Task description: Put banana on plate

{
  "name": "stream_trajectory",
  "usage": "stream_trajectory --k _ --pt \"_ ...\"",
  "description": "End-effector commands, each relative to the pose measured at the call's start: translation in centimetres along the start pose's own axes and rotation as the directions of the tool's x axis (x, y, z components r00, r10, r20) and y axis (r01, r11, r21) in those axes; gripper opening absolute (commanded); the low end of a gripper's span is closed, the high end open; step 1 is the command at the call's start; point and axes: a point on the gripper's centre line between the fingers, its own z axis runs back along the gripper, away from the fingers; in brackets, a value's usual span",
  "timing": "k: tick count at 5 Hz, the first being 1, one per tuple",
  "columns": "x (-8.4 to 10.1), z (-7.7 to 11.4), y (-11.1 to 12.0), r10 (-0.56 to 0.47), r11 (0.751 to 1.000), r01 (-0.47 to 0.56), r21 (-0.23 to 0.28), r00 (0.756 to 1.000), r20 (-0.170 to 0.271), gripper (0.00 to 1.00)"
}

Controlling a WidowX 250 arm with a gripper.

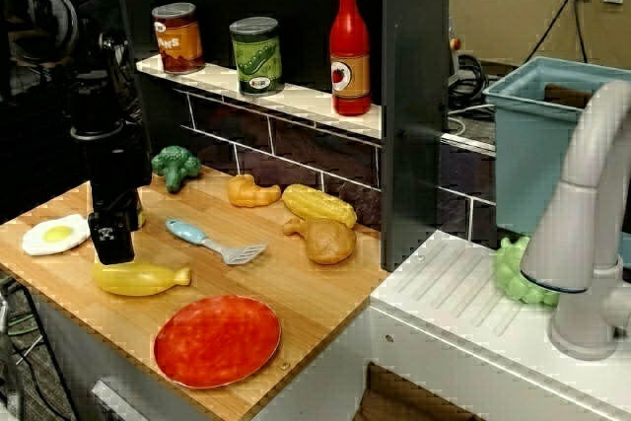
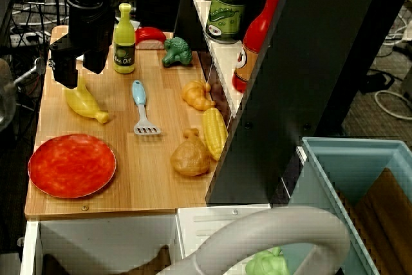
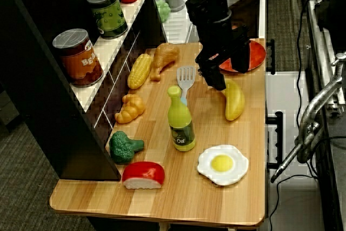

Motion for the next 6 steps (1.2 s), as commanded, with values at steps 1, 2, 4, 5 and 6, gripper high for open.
stream_trajectory --k 1,2,4,5,6 --pt "-0.1 0.0 0.9 -0.083 0.996 0.081 0.047 0.996 0.039 1.00" --pt "-0.2 -0.1 1.1 -0.092 0.995 0.090 0.050 0.995 0.049 1.00" --pt "0.0 -1.6 1.5 -0.051 0.998 0.050 0.036 0.997 0.052 1.00" --pt "0.3 -2.6 1.5 -0.026 0.999 0.025 0.025 0.999 0.044 1.00" --pt "0.3 -3.3 1.6 -0.003 1.000 0.002 0.021 0.999 0.036 1.00"
